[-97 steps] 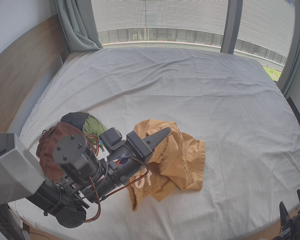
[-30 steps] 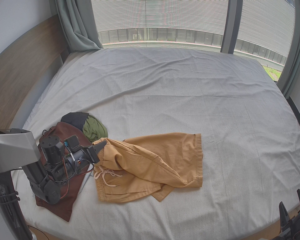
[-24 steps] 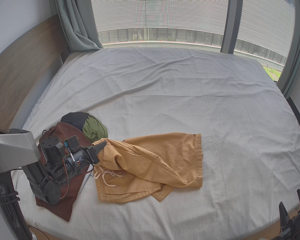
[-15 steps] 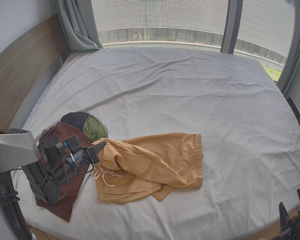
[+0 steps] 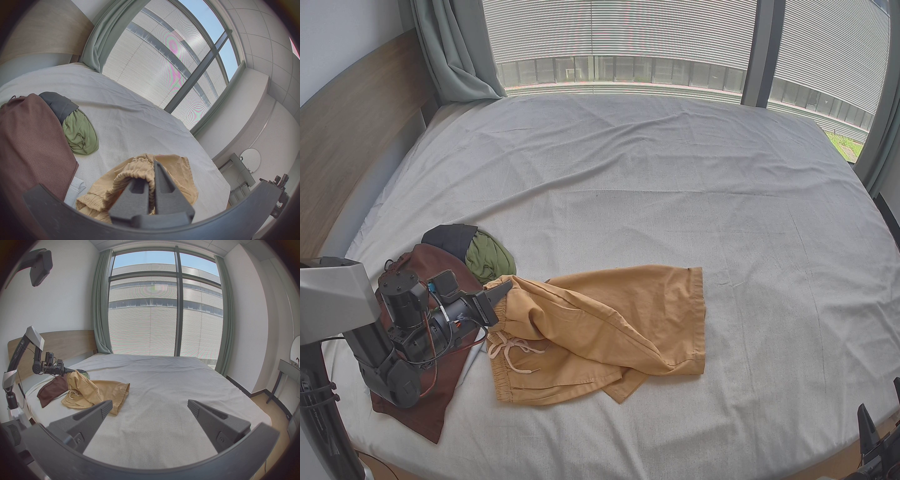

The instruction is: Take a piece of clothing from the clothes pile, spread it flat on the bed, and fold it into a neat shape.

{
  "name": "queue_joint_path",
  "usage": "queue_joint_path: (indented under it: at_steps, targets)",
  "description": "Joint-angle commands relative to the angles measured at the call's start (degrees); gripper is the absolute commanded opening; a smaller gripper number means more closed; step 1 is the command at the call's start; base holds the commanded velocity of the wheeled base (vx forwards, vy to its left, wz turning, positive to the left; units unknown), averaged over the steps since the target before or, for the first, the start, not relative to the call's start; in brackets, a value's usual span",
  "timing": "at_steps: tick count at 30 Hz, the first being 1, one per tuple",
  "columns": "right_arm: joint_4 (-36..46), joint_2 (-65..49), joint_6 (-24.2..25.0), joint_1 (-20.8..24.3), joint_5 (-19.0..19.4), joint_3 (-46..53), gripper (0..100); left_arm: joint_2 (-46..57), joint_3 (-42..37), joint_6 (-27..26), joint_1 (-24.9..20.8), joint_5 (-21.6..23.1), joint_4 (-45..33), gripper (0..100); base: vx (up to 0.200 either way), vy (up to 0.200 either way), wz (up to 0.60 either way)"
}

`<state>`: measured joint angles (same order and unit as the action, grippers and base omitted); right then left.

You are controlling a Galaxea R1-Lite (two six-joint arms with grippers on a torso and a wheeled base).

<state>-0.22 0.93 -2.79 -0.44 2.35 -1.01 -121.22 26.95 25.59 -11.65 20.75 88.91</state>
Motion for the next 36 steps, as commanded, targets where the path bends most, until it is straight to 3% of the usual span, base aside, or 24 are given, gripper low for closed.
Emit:
queue_joint_path:
  at_steps: [1, 8, 12, 16, 18, 23, 27, 36]
  targets:
    - [0.0, -0.9, 0.0, -0.1, 0.0, 1.0, 100, 0.0, 0.1, 0.0, 0.0, 0.0, 0.0, 0, 0.0, 0.0, 0.0]
    - [0.7, 2.6, 1.6, 0.4, 0.3, 0.8, 100, 0.1, 0.2, -0.1, -0.1, -0.1, 0.0, 0, 0.0, 0.0, 0.0]
    - [-0.4, -0.9, 0.9, -0.4, 0.3, 0.9, 100, 0.0, 0.0, -0.2, -0.2, -0.1, 0.0, 0, 0.0, 0.0, 0.0]
    - [-7.7, 0.1, 0.5, -0.6, 0.2, -5.1, 100, 0.0, -0.1, -0.2, -0.1, -0.1, 0.1, 0, 0.0, 0.0, 0.0]
    - [-4.7, 3.6, 0.7, -1.0, 0.5, -9.4, 100, 0.0, 0.2, -0.2, -0.2, -0.1, 0.0, 0, 0.0, 0.0, 0.0]
    - [-0.3, 5.0, 2.6, -0.4, 1.1, -10.0, 100, 0.4, 0.0, -0.2, -0.3, -0.3, 0.1, 0, 0.0, 0.0, 0.0]
    - [6.0, 10.5, 9.5, 0.0, 6.0, -14.3, 100, 1.0, -0.1, -0.2, -0.3, -0.3, 0.0, 0, 0.0, 0.0, 0.0]
    - [6.7, 24.1, 9.9, 0.0, 13.5, -20.2, 100, 1.0, 0.2, -0.2, -0.2, -0.2, 0.0, 0, 0.0, 0.0, 0.0]
